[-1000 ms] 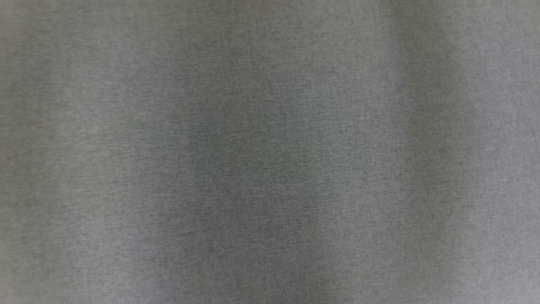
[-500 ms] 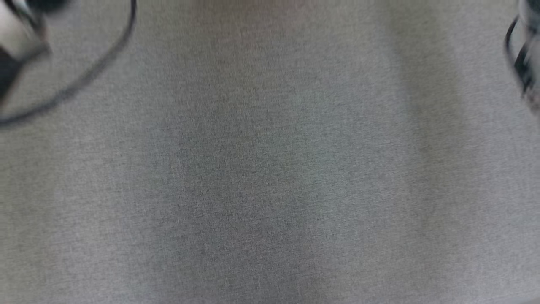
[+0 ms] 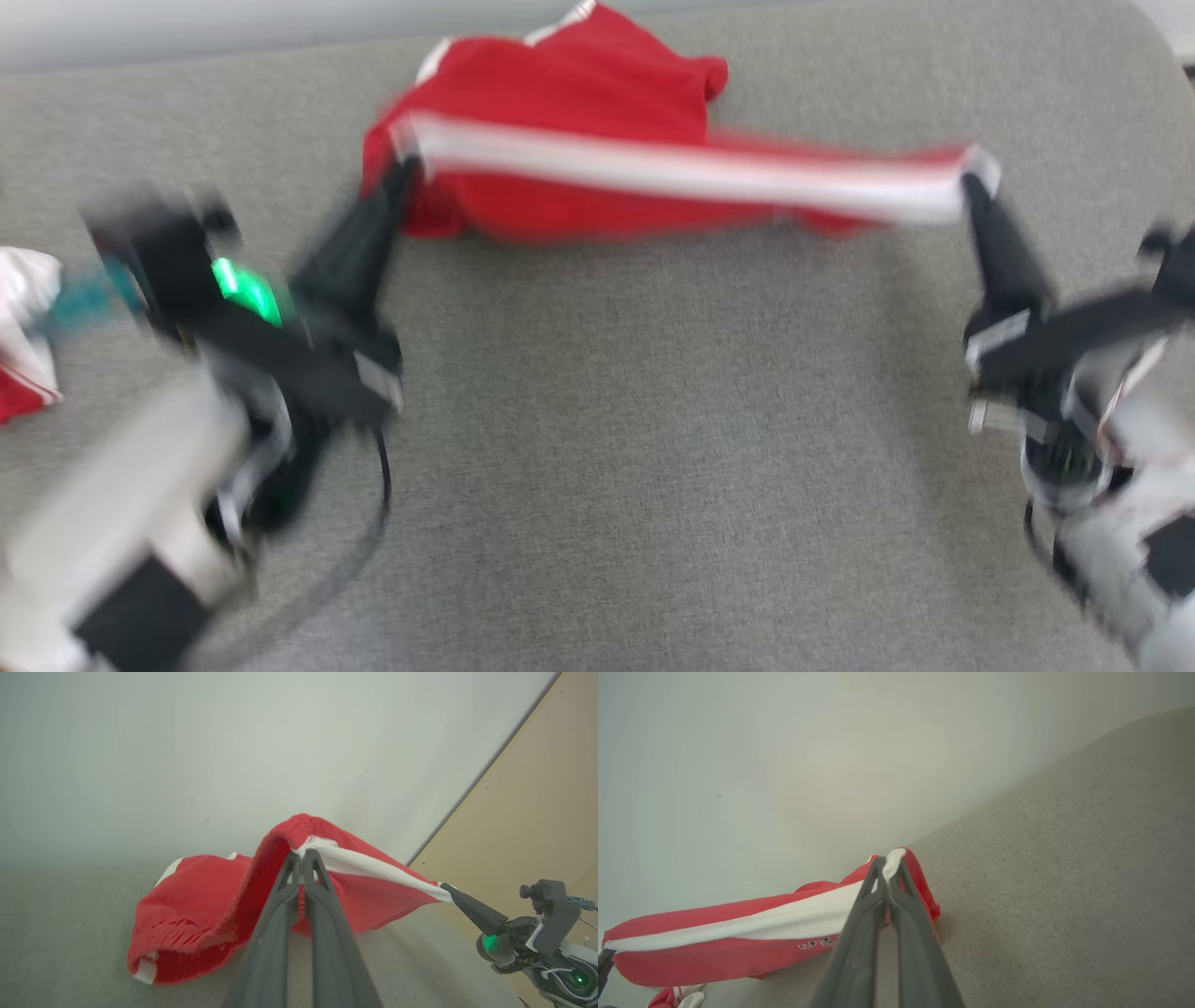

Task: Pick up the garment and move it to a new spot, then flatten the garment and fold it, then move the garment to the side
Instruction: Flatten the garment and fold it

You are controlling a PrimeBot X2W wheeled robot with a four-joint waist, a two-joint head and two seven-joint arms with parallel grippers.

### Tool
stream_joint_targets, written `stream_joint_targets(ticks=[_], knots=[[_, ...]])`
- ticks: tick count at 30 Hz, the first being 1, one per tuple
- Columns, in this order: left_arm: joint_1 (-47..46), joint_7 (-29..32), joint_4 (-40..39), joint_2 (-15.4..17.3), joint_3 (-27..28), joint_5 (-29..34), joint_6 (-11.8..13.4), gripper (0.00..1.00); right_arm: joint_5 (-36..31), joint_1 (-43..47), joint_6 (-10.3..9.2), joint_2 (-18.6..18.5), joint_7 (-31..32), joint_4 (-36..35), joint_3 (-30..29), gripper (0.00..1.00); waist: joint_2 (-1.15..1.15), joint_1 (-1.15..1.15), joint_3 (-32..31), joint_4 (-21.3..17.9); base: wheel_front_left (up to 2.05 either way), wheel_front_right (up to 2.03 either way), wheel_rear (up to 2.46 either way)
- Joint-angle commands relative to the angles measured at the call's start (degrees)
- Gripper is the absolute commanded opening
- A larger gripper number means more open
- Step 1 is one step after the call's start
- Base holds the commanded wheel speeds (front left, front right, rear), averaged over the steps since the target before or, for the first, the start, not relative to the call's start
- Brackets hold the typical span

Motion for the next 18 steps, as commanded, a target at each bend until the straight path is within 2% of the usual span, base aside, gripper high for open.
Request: stream_joint_targets(ticks=[1,3,10,18], knots=[[1.3,-0.3,-0.4,0.0,0.5,1.1,0.4,0.0,0.1,1.0,0.09,-0.4,-0.4,-0.1,-0.1,0.0,0.01,0.02,-2.2,1.4,0.0,0.0,0.0],[7.1,-0.3,-2.4,-0.7,3.0,3.1,1.2,0.0,0.1,5.1,0.09,-0.4,-0.9,-1.5,0.2,0.0,0.01,0.02,-3.2,1.7,0.0,0.0,0.0],[24.7,-0.3,-3.8,-3.1,6.1,8.9,2.1,0.0,-1.0,17.9,0.09,-1.2,-1.9,-3.3,0.2,0.0,0.01,0.02,-7.5,2.6,0.0,0.0,0.0],[37.7,-0.3,-2.1,-3.1,10.7,16.2,2.7,0.0,-0.4,30.5,0.07,-1.7,-0.2,-7.2,0.4,0.0,0.01,0.02,-11.3,3.1,0.0,0.0,0.0]])
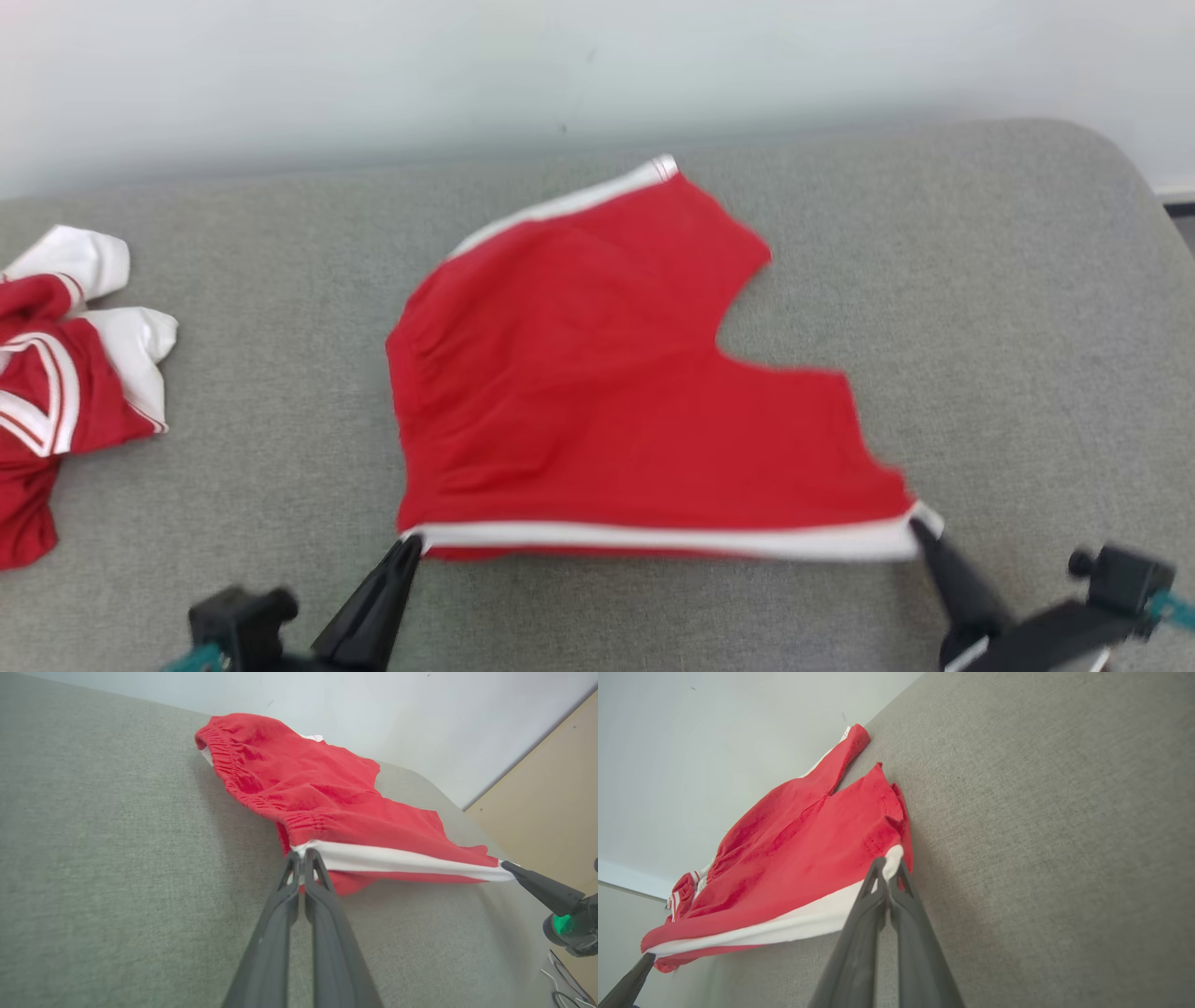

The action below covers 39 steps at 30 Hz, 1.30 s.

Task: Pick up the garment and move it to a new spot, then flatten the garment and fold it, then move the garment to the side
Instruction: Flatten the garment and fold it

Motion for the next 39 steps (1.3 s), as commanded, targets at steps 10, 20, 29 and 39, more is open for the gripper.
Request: stream_joint_targets(ticks=[10,20,29,39], knots=[[9.7,-0.2,-0.3,0.7,5.5,8.6,1.3,0.0,0.2,12.7,-0.04,0.3,3.9,-5.9,-2.2,0.0,0.01,0.02,-2.6,1.7,0.0,0.0,0.0],[11.0,-0.2,0.0,-2.6,8.6,13.6,-0.2,0.0,-1.7,12.8,-0.04,3.0,5.7,-9.2,-9.3,0.0,0.01,0.02,-4.0,2.1,0.0,0.0,0.0],[4.7,-0.1,-0.1,-2.0,8.9,17.7,-2.4,0.0,-5.9,3.3,-0.04,4.8,10.4,-8.9,-15.5,0.0,0.01,0.02,-3.3,4.0,0.0,0.0,0.0],[-13.0,2.4,6.4,-3.0,6.7,17.3,-4.9,0.0,-11.3,-20.3,-0.03,9.1,20.2,3.1,-18.8,0.0,0.01,0.02,3.3,7.0,0.0,0.0,0.0]])
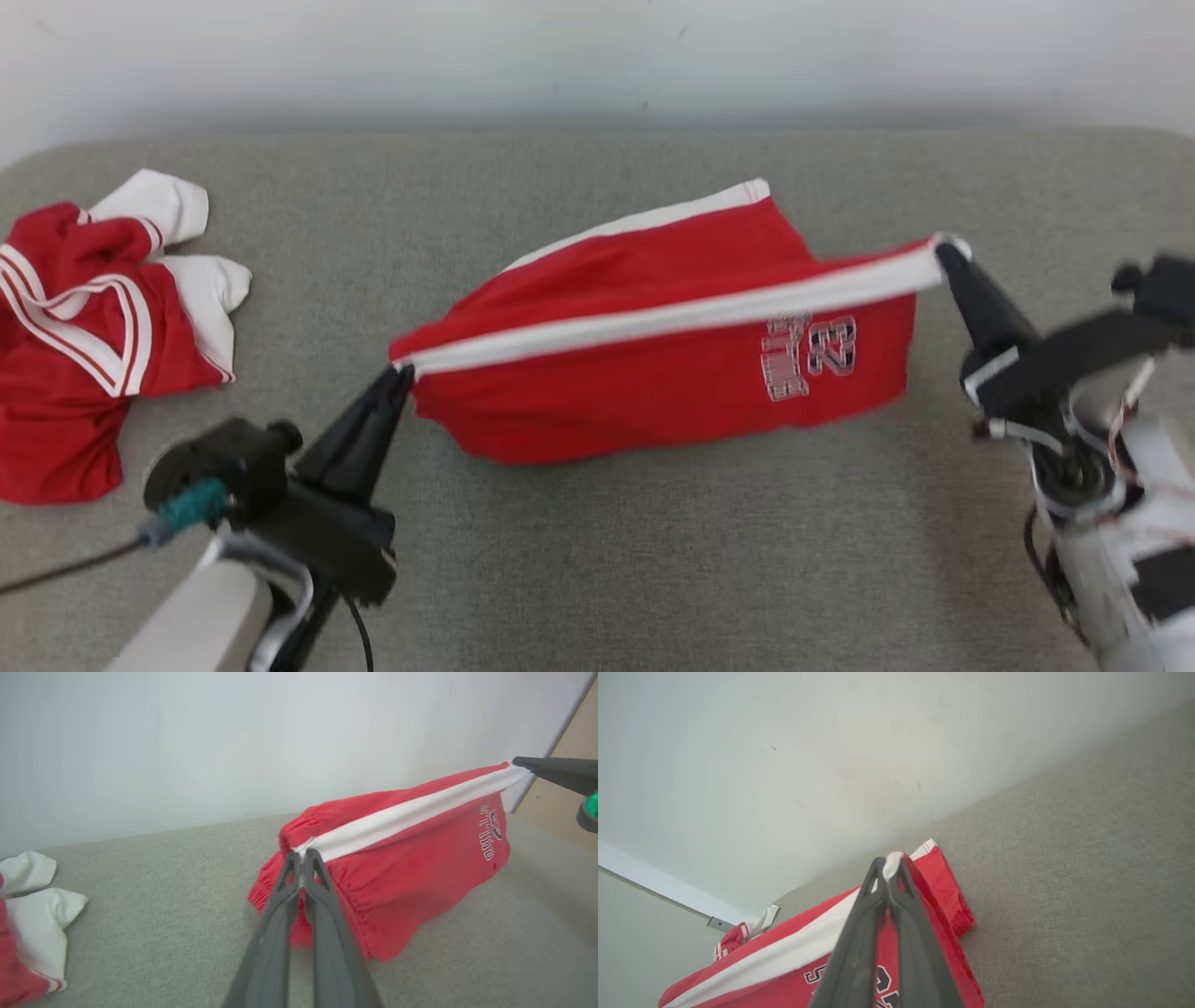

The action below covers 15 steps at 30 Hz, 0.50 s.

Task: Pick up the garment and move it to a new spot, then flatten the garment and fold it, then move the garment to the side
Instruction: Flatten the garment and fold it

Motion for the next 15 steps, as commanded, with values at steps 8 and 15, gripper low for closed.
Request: stream_joint_targets(ticks=[8,15], knots=[[-12.4,0.4,8.1,-0.8,-3.2,-4.2,-0.3,0.0,-7.2,-18.9,-0.11,2.1,2.6,15.4,2.1,0.0,-0.01,-0.01,8.9,3.4,0.0,0.0,0.0],[-22.3,-0.1,13.3,-1.3,-8.5,-9.3,-0.3,0.0,-12.5,-31.1,-0.11,3.3,0.7,25.6,6.2,0.0,-0.01,-0.01,13.8,5.1,0.0,0.0,0.0]])
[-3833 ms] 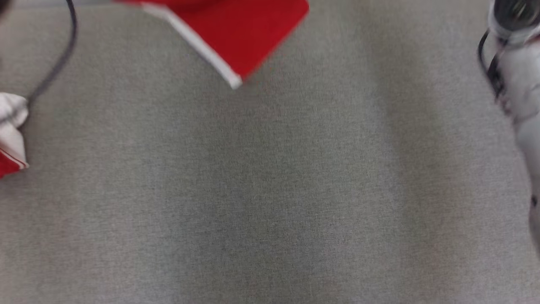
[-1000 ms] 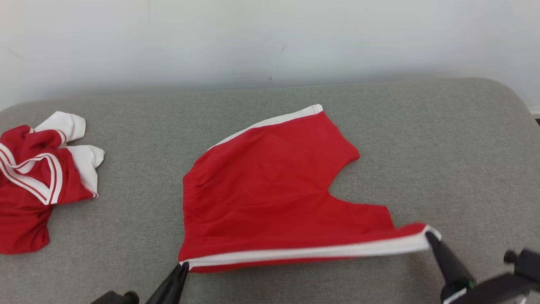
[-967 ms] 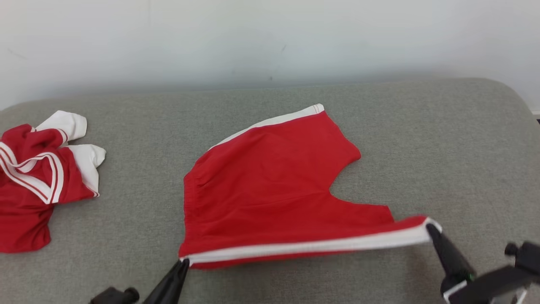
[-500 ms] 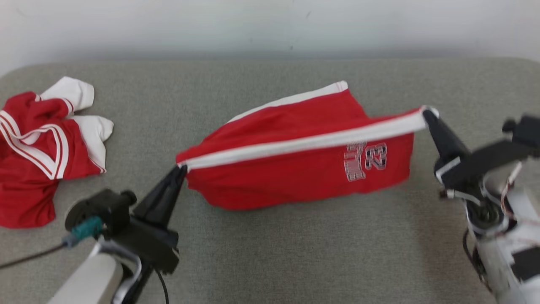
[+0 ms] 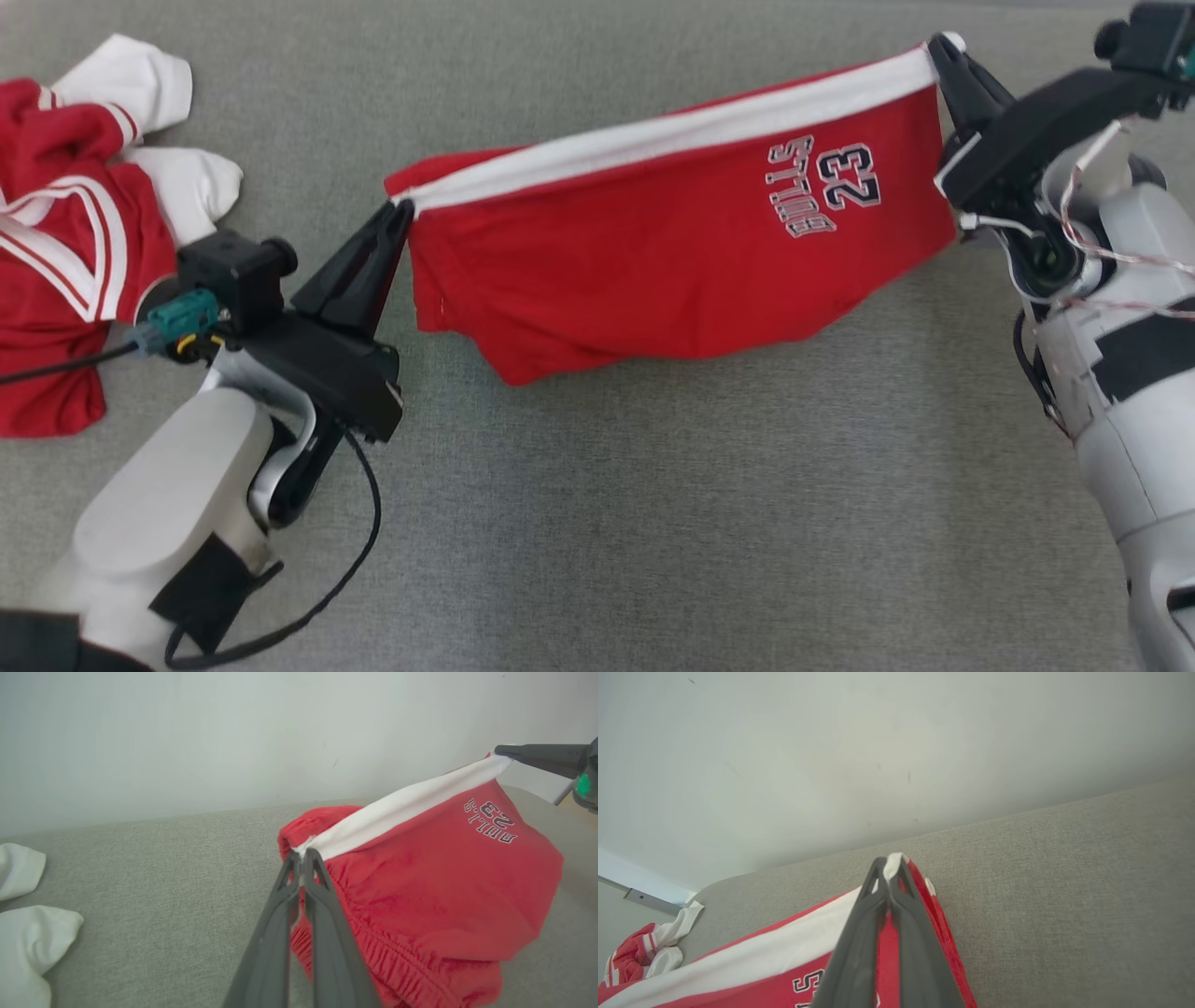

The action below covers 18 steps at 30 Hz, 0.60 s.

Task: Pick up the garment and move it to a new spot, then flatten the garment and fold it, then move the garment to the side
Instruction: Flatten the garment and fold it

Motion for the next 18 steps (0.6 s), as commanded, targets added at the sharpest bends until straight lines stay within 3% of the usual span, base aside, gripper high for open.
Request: stream_joint_targets(ticks=[1,12,13,14,15,16,17,18], knots=[[-1.8,-0.5,0.9,-0.2,-0.8,-0.5,0.1,0.0,-0.6,-1.7,-0.11,0.4,-0.5,1.5,0.5,0.0,-0.01,-0.02,3.4,1.8,0.0,0.0,0.0],[-9.8,-2.2,7.3,-2.0,-8.9,-5.7,0.1,0.0,-3.8,-10.4,-0.11,1.7,-3.7,12.6,5.6,0.0,-0.01,-0.02,7.4,2.6,0.0,0.0,0.0],[-10.2,-2.3,7.7,-1.9,-9.4,-6.1,0.1,0.0,-3.8,-10.7,-0.11,1.7,-4.1,13.0,6.1,0.03,-0.01,-0.02,7.4,2.6,0.0,0.0,0.0],[-10.4,-2.5,8.1,-2.0,-9.9,-6.5,0.1,0.0,-3.7,-10.9,-0.11,1.7,-4.3,13.4,6.6,0.25,-0.01,-0.02,7.4,2.6,0.0,0.0,0.0],[-10.7,-2.6,8.4,-2.0,-10.1,-6.6,0.1,0.27,-3.6,-11.0,-0.11,1.6,-4.7,13.7,7.0,0.79,-0.01,-0.02,7.3,2.6,0.0,0.0,0.0],[-10.9,-2.7,8.7,-2.0,-10.4,-6.6,0.1,0.49,-3.3,-11.0,-0.1,1.7,-5.1,13.9,7.4,1.0,-0.01,-0.02,7.0,2.5,0.0,0.0,0.0],[-10.9,-2.8,8.9,-2.1,-10.6,-6.9,0.1,1.0,-3.0,-10.9,-0.11,1.7,-5.2,14.0,7.8,1.0,-0.01,-0.02,6.8,2.5,0.0,0.0,0.0],[-10.9,-2.8,9.2,-2.1,-10.8,-7.0,0.1,1.0,-2.7,-10.8,-0.11,1.6,-5.5,14.0,8.3,1.0,-0.01,-0.02,6.5,2.5,0.0,0.0,0.0]])
